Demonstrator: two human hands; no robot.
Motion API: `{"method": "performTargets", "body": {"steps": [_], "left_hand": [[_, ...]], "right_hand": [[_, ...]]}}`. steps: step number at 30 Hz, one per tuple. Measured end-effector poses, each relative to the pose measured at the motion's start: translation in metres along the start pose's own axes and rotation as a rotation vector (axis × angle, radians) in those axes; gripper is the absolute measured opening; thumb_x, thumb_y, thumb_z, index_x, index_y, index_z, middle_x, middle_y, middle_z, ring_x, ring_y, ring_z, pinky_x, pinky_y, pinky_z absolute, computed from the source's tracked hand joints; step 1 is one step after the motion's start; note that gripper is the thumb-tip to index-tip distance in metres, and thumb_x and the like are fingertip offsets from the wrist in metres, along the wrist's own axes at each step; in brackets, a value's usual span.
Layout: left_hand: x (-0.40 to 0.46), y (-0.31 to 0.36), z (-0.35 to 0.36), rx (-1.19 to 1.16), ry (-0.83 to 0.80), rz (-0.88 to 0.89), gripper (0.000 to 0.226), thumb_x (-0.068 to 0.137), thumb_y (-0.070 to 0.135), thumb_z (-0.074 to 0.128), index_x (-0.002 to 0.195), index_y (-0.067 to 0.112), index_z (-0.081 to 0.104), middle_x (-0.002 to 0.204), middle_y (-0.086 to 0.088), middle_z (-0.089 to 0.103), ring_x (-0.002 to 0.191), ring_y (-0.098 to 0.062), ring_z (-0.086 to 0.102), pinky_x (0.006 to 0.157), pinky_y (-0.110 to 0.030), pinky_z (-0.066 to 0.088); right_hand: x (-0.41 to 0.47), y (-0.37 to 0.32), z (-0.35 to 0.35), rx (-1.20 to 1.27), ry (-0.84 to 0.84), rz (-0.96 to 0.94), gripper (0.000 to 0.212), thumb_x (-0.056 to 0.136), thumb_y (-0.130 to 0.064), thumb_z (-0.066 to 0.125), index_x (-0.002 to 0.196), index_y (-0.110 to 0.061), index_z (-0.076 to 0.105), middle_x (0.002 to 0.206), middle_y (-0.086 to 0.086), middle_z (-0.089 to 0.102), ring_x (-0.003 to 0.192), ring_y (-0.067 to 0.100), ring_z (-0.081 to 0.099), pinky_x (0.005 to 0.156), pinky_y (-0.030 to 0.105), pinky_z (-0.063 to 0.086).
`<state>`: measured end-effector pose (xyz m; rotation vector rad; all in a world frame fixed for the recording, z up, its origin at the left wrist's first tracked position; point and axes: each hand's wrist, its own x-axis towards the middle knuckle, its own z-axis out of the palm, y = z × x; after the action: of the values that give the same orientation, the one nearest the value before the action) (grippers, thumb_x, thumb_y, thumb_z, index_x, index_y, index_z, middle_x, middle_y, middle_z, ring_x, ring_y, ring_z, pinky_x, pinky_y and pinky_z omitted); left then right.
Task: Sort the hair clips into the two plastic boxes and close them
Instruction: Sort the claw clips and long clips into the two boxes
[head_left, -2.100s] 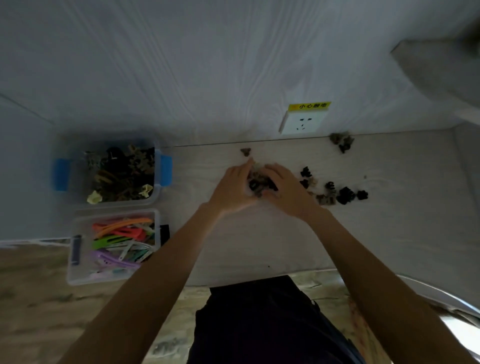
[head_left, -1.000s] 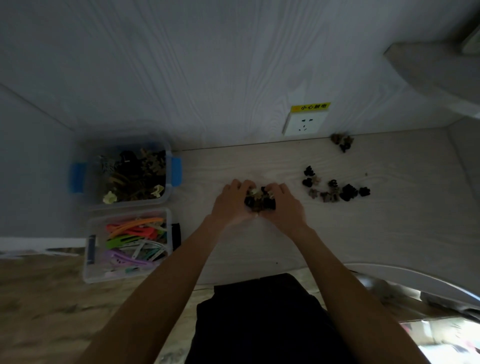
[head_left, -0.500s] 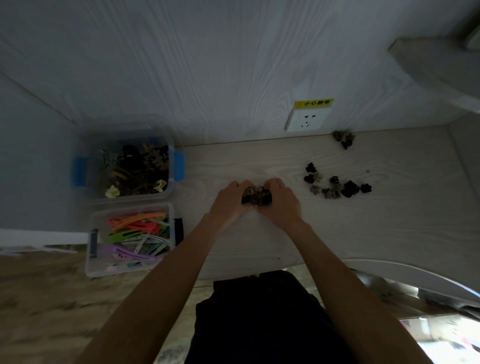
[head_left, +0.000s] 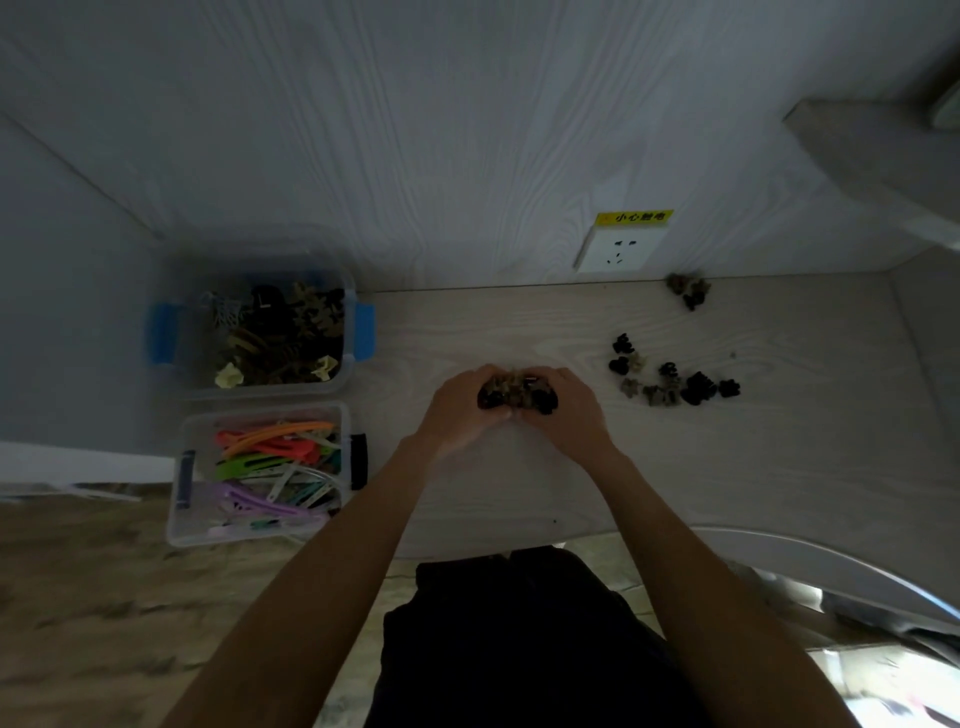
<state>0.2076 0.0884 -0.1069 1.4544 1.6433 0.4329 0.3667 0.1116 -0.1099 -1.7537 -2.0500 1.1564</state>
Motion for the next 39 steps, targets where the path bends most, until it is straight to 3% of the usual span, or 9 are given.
{"method": "performTargets", "body": {"steps": [7,9,13,15,21,25,29,36,39], "left_hand": [[-0.010,0.010,-0.020,-0.042,0.104,0.055,0.041,0.079,0.023,0.071,0.117,0.017,0.056,0.111,-0.007,0.062,0.101,-0.021,0.059,0.089,-0.035,0.048],[-0.017,0.010,-0.032,-0.009,0.173,0.081,0.043,0.080,0.021,0.071,0.119,0.013,0.056,0.113,-0.011,0.060,0.102,-0.024,0.059,0.089,-0.030,0.046],[-0.041,0.011,-0.072,0.081,0.372,0.128,0.042,0.083,0.016,0.066,0.123,0.010,0.054,0.116,-0.012,0.058,0.104,-0.024,0.057,0.084,-0.018,0.036],[-0.057,0.004,-0.101,0.098,0.466,0.093,0.041,0.084,0.016,0.065,0.123,0.013,0.054,0.117,-0.010,0.058,0.101,-0.020,0.057,0.083,-0.016,0.035],[-0.087,-0.040,-0.165,0.165,0.627,-0.015,0.039,0.084,0.021,0.066,0.120,0.012,0.055,0.115,-0.011,0.060,0.104,-0.026,0.057,0.085,-0.030,0.043],[-0.100,-0.071,-0.190,0.168,0.650,-0.061,0.037,0.086,0.023,0.063,0.121,0.016,0.053,0.118,-0.006,0.059,0.103,-0.024,0.058,0.083,-0.027,0.043],[-0.103,-0.093,-0.205,0.219,0.657,-0.154,0.039,0.087,0.024,0.061,0.125,0.018,0.051,0.121,-0.010,0.056,0.104,-0.029,0.057,0.084,-0.034,0.044],[-0.105,-0.113,-0.202,0.211,0.631,-0.181,0.051,0.087,0.030,0.060,0.134,0.017,0.044,0.127,-0.012,0.054,0.115,-0.030,0.050,0.091,-0.037,0.042],[-0.106,-0.116,-0.196,0.166,0.605,-0.173,0.053,0.081,0.040,0.066,0.128,0.022,0.049,0.123,-0.006,0.056,0.112,-0.025,0.050,0.091,-0.038,0.045]], "right_hand": [[-0.001,-0.019,-0.014,0.114,0.045,-0.043,0.045,0.077,-0.015,0.073,0.119,-0.013,0.058,0.113,0.012,0.062,0.099,0.020,0.055,0.070,0.006,0.031],[0.000,-0.036,-0.017,0.145,0.054,-0.099,0.045,0.076,-0.017,0.075,0.118,-0.012,0.058,0.113,0.011,0.062,0.096,0.015,0.054,0.071,0.002,0.033],[0.006,-0.087,-0.018,0.198,0.041,-0.249,0.045,0.074,-0.020,0.077,0.115,-0.012,0.060,0.109,0.007,0.063,0.091,0.013,0.056,0.077,0.015,0.046],[0.014,-0.122,-0.011,0.183,-0.001,-0.345,0.044,0.074,-0.021,0.077,0.114,-0.013,0.061,0.107,0.004,0.064,0.092,0.014,0.058,0.079,0.009,0.043],[0.044,-0.202,0.029,0.089,-0.209,-0.477,0.048,0.073,-0.021,0.077,0.117,-0.012,0.059,0.113,0.013,0.064,0.106,0.026,0.058,0.094,0.036,0.045],[0.056,-0.233,0.057,-0.038,-0.299,-0.479,0.056,0.076,-0.029,0.075,0.125,-0.014,0.054,0.124,0.008,0.061,0.114,0.022,0.056,0.094,0.027,0.040],[0.069,-0.251,0.075,-0.160,-0.306,-0.512,0.054,0.078,-0.029,0.072,0.125,-0.013,0.053,0.123,0.009,0.061,0.114,0.024,0.055,0.093,0.030,0.040],[0.073,-0.268,0.091,-0.354,-0.337,-0.735,0.055,0.078,0.005,0.055,0.130,-0.012,0.049,0.138,0.010,0.047,0.125,0.026,0.046,0.103,0.034,0.037],[0.070,-0.264,0.090,-0.396,-0.311,-0.747,0.053,0.080,0.005,0.050,0.130,-0.013,0.051,0.138,0.009,0.048,0.124,0.027,0.048,0.101,0.040,0.041]]}}
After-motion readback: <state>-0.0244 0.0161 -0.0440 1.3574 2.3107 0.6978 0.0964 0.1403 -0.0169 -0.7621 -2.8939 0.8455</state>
